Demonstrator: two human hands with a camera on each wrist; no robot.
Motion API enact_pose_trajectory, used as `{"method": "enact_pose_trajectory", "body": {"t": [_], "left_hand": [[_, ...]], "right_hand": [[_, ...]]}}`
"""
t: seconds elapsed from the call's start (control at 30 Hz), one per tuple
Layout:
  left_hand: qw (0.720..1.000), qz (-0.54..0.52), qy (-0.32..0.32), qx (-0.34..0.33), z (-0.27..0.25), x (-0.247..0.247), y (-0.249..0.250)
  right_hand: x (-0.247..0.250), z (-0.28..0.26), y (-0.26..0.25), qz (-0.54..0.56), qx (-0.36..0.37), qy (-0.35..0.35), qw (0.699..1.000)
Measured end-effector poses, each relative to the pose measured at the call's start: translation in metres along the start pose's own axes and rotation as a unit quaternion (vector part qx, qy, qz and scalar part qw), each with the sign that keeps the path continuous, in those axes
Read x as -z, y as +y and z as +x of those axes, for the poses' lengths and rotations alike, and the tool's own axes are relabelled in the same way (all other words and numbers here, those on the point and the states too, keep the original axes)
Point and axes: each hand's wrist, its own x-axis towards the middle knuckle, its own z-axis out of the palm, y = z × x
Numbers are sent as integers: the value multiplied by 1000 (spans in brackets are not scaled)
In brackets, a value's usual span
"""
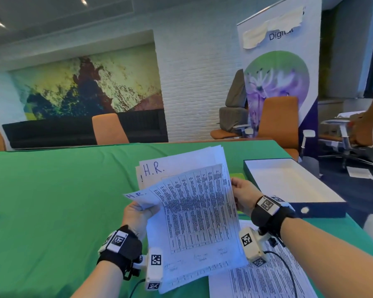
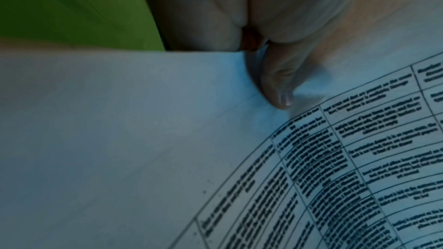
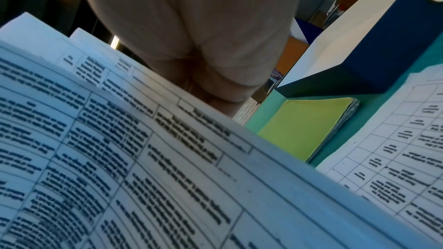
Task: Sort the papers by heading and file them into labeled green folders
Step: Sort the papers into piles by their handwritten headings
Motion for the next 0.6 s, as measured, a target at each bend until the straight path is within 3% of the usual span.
{"method": "enact_pose_trajectory", "body": {"t": [0.33, 0.47, 0.6], "left_hand": [[999, 29, 26, 5, 3, 10, -20], [998, 46, 48, 21, 3, 28, -28], [996, 12, 77, 43, 6, 45, -41]], "right_hand": [[-4, -8, 20, -84, -51, -29, 995], [3, -8, 29, -297, -58, -40, 952], [-1, 1, 51, -420, -73, -69, 902]]}}
